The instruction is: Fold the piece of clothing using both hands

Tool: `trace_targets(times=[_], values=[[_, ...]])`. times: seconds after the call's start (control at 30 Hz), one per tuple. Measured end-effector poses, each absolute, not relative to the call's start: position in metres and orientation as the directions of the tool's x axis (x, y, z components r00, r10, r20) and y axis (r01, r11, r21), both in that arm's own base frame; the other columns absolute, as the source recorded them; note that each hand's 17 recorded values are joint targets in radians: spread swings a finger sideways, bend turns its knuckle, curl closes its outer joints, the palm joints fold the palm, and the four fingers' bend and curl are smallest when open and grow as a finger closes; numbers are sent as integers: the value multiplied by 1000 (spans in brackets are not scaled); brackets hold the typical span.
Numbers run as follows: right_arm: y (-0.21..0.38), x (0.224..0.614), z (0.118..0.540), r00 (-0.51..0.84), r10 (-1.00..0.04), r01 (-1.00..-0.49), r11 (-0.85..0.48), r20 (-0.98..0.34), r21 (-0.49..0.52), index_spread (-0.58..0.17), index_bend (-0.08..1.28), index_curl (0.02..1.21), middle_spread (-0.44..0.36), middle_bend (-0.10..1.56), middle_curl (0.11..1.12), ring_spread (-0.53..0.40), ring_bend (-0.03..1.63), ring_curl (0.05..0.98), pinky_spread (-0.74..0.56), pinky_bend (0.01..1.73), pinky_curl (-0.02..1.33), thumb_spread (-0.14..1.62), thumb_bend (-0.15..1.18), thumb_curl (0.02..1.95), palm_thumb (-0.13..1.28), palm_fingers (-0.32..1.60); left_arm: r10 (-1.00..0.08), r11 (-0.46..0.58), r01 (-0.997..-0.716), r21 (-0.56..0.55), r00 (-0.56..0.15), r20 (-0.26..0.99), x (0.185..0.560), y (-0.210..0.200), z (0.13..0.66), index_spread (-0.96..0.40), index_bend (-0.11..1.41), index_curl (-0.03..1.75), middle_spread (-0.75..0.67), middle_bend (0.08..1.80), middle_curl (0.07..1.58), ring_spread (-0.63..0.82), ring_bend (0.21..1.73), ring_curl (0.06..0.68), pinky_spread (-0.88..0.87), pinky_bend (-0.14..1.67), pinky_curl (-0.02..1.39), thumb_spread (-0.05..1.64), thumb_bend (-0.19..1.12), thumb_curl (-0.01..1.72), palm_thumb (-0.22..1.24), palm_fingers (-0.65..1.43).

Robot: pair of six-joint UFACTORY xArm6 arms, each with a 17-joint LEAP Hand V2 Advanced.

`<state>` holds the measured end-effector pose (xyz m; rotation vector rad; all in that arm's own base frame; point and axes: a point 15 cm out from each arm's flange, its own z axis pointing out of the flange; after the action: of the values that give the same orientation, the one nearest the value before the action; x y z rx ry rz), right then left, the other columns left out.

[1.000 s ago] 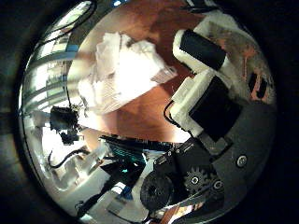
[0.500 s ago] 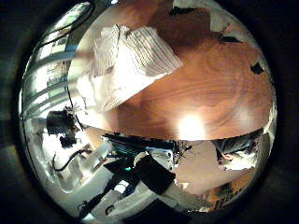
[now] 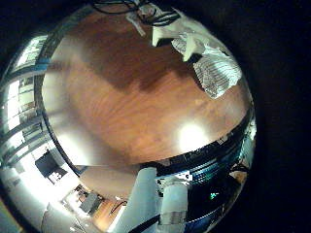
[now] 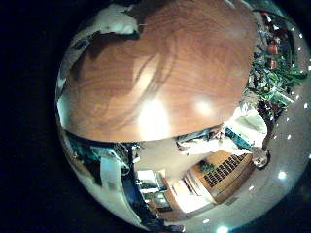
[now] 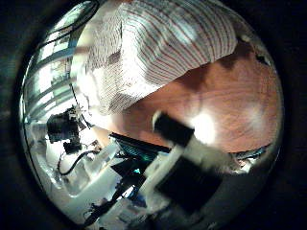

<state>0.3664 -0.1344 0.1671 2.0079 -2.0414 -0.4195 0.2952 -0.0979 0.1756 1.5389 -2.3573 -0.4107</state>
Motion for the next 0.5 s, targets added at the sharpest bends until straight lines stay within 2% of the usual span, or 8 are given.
trace_targets(times=[0.03,0.07,0.13,0.2,0.33,0.5], values=[[-134,366,165,-19,-999,-927,8,-27,376,-396,248,462,-216,714,541,-255,1196,417,-256,1134,396,1059,18,373,630,1055,-919,387,-835,392,-384,90,295,-98,175,40,180,361,308,179,294,410,642,229,451,376,348,1146,-29,193,-23,73],[-133,366,164,-18,-999,-925,6,-28,380,-413,348,523,-218,787,581,-249,1207,442,-261,1151,425,1058,38,386,691,1201,-919,387,-833,395,-384,89,294,-97,174,40,179,361,308,179,294,410,642,229,451,376,347,1147,-29,193,-23,73],[-134,367,162,-17,-999,-927,6,-27,374,-435,507,615,-230,894,642,-247,1236,484,-252,1201,469,1050,54,407,770,1227,-919,385,-831,400,-383,89,292,-96,172,40,179,362,308,178,294,410,641,228,451,376,347,1147,-29,193,-23,74],[-136,368,162,-19,-1000,-932,8,-25,362,-444,650,698,-227,989,694,-244,1265,512,-242,1252,505,1040,86,442,868,1224,-922,380,-834,400,-375,94,293,-94,169,40,180,363,308,178,294,410,640,228,451,375,346,1151,-27,193,-19,74],[-150,368,164,-43,-999,-939,35,-15,342,-429,849,819,-214,1140,772,-246,1331,566,-217,1328,571,1041,110,499,973,1146,-926,372,-834,407,-365,97,292,-89,163,37,180,363,308,177,294,410,639,227,451,375,345,1154,-27,192,-19,75],[-174,361,170,-88,-996,-938,81,-7,337,-398,963,905,-196,1233,826,-245,1390,626,-186,1377,645,1053,111,559,1030,1057,-921,385,-825,413,-372,114,288,-90,165,36,176,363,302,175,291,387,651,230,441,373,342,1157,-24,198,-15,87]])
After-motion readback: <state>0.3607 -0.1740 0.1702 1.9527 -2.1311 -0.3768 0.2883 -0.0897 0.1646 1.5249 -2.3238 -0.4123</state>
